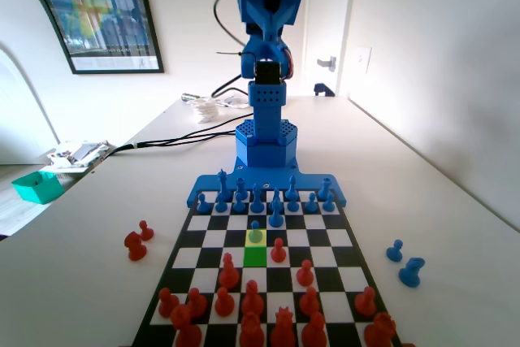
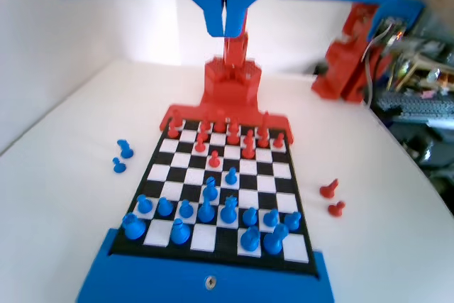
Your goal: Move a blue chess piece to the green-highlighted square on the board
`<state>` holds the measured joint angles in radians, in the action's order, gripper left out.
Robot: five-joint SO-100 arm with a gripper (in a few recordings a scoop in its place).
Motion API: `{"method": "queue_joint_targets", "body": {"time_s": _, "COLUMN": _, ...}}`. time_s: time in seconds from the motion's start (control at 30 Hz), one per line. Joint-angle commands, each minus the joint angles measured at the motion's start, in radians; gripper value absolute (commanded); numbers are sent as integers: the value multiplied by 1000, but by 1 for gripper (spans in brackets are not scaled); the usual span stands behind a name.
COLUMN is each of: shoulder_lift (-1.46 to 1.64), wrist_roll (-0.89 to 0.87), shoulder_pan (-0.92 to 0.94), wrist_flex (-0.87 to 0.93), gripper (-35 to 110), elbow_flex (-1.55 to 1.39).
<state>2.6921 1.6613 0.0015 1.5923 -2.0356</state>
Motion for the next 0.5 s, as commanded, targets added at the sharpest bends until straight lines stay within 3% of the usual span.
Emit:
{"method": "queue_joint_targets", "body": {"time_s": 0.0, "shoulder_lift": -249, "wrist_roll": -35, "shoulder_pan": 25, "wrist_flex": 2, "gripper": 1, "elbow_flex": 127}}
{"method": "queue_joint_targets", "body": {"time_s": 0.47, "shoulder_lift": -680, "wrist_roll": -77, "shoulder_pan": 87, "wrist_flex": -242, "gripper": 1, "elbow_flex": 115}}
